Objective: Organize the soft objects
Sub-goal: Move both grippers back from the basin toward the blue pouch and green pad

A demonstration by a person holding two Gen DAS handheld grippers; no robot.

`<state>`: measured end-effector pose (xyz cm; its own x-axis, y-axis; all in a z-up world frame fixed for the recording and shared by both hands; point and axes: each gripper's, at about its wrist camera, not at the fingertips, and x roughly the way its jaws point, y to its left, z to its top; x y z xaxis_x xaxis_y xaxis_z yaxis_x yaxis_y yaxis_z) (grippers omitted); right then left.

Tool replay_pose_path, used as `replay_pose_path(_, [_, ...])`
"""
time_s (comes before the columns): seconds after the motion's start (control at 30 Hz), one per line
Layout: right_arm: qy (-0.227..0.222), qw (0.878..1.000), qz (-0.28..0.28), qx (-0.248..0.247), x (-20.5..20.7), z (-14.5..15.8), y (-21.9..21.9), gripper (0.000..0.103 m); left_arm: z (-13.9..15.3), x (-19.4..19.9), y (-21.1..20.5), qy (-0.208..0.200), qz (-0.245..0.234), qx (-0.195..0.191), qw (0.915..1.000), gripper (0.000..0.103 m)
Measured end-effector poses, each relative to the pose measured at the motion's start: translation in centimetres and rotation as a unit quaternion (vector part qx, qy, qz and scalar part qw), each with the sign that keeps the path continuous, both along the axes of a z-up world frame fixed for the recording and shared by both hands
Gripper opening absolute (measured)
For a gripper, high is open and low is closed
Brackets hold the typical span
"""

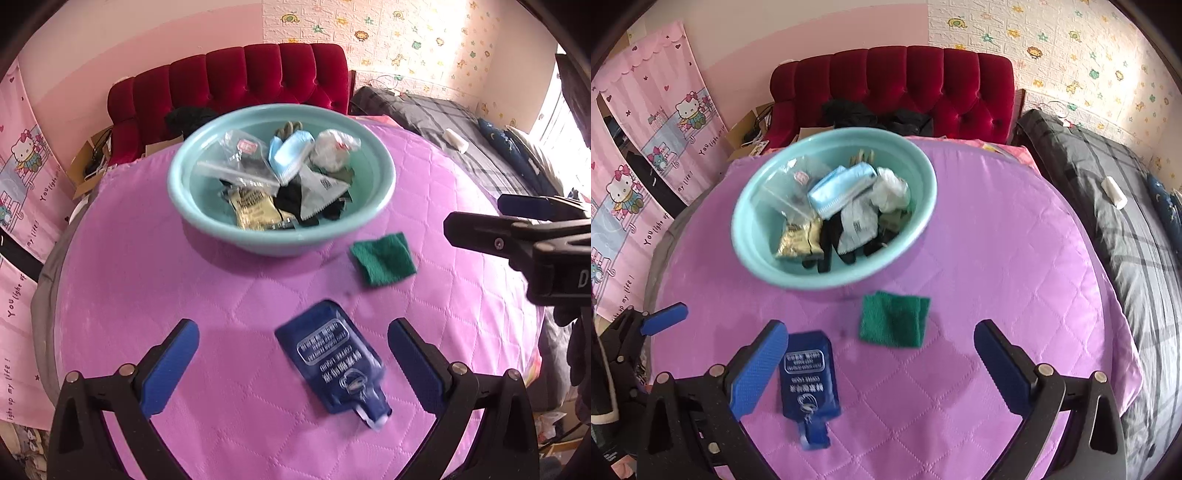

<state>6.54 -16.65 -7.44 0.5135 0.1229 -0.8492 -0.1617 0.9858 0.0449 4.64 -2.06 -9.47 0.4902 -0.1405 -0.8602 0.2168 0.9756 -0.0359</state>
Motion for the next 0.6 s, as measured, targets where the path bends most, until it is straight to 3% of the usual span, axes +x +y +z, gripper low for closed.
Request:
replay_pose_path(0.27, [-0.008,1.0,-0.001,-0.028,-2.9,-2.8,-0.2,0.103,-2.5,-1.9,-0.6,0.023,0.006,-0.002,0.9997,0.103])
replay_pose_path(0.6, [0.018,1.0,-0.01,-0.018,-3.4,-5.3,-1.6,0.103,-4.2,-2.6,-1.3,0.045,0.015,-0.002,0.9989,0.103])
